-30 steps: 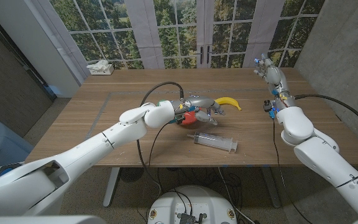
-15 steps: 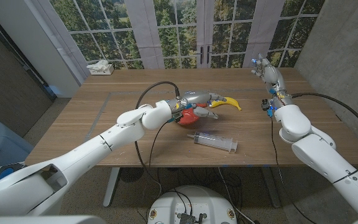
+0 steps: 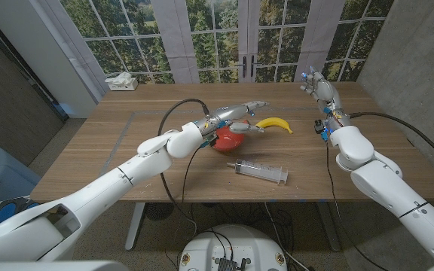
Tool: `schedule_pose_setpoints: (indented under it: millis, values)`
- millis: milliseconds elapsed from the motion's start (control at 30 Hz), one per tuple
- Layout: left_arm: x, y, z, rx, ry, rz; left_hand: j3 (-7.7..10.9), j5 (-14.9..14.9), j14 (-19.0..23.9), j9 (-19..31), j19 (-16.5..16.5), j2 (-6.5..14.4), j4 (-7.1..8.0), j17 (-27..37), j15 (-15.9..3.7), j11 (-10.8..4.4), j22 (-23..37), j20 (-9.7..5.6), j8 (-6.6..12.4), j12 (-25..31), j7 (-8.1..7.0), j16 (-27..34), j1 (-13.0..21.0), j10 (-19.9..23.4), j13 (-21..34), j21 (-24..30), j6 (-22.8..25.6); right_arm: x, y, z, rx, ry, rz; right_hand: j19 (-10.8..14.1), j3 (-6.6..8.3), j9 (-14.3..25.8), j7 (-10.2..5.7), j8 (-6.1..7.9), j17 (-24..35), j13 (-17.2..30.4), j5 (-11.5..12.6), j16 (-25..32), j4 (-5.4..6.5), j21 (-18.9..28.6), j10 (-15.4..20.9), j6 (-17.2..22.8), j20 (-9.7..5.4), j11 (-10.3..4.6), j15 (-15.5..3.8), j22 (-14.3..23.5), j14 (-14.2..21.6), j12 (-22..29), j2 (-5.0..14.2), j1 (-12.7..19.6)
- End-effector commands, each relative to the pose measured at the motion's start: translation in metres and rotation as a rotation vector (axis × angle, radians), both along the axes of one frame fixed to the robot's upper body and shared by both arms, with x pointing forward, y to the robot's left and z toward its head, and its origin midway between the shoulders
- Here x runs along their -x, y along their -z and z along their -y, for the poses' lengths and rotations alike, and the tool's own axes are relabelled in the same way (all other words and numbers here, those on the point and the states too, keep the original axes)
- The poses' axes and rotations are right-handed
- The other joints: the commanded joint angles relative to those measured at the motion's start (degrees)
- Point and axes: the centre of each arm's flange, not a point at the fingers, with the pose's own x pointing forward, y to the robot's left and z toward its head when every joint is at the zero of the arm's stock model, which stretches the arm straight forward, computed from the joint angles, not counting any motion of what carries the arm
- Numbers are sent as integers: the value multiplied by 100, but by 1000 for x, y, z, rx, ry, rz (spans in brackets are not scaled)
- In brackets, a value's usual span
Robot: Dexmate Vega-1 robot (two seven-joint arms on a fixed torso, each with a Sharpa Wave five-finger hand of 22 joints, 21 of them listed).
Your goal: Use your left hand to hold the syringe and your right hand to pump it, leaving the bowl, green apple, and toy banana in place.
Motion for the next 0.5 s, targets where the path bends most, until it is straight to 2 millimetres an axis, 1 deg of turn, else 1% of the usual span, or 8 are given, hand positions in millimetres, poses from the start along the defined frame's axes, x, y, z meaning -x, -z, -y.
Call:
schedule_pose_setpoints:
  millis: [33,100,167,233,267,333,400,500]
  values:
    - [-5,-2,-18,186,67,-52,-17,87,-299,11,-261,171,183,-2,-58,0,11,-19,1,21,70,-12,-390,-262,-12,-247,-292,-7,5,1,-18,-41,-9,-17,-35,12,65,-35,17,-5,-6,-17,29,-12,-49,-11,-29,-3,-56,18,-48,-5,45,-106]
    - [-5,-3,-20,215,74,-56,-39,107,-571,4,-464,195,212,-28,-24,21,9,-18,19,31,58,-39,-551,-354,-18,-423,-388,-8,7,2,-21,-50,-10,-29,-45,10,68,-36,15,-7,-6,-20,36,-16,-82,-20,-36,-6,-80,18,-53,-18,32,-124]
    - [-5,-3,-23,237,77,-62,-39,122,-730,-3,-673,222,220,-42,-63,-8,6,-103,31,25,97,-35,-652,-456,-25,-587,-428,-9,8,2,-27,-50,-10,-30,-52,8,69,-41,7,-8,-5,-32,34,-16,-103,-38,-44,7,-80,18,-68,-25,12,-132]
    - [-6,-3,-26,273,85,-79,-36,129,-801,-5,-741,248,233,-45,-74,5,5,-120,35,18,109,-35,-701,-513,-29,-648,-443,-10,10,4,-31,-60,-11,-37,-57,6,70,-45,-1,-10,-3,-43,34,-18,-125,-55,-55,14,-98,18,-83,-32,-3,-140]
    - [-6,-3,-28,283,83,-84,-27,138,-859,-7,-779,289,253,-46,-91,-4,5,-132,36,2,132,-31,-752,-600,-33,-698,-459,-10,11,4,-37,-64,-10,-38,-58,6,71,-48,-3,-10,-3,-45,34,-19,-126,-63,-59,4,-98,17,-84,-32,-7,-142]
    - [-7,-2,-30,305,84,-106,2,156,-946,-10,-869,370,285,-46,-141,5,4,-173,29,15,203,-26,-819,-637,-39,-785,-509,-11,13,5,-43,-69,-14,-44,-59,5,71,-47,-9,-11,-1,-56,33,-20,-139,-67,-65,-2,-95,17,-101,-35,-15,-145]
    - [-7,-2,-33,332,83,-115,24,173,-1045,-13,-950,421,319,-48,-174,16,2,-198,26,-5,233,-27,-896,-764,-44,-874,-556,-12,15,5,-44,-75,-16,-63,-66,2,63,-56,-22,-14,1,-71,32,-26,-169,-101,-77,-18,-108,17,-121,-44,-35,-158]
    - [-8,-1,-38,379,99,-143,51,189,-1174,-17,-1065,436,335,-56,-204,30,0,-218,-4,-15,248,-33,-969,-901,-51,-991,-708,-13,17,6,-49,-81,-14,-90,-63,-1,53,-56,-38,-18,6,-96,31,-34,-226,-117,-93,-55,-135,17,-162,-62,-42,-164]
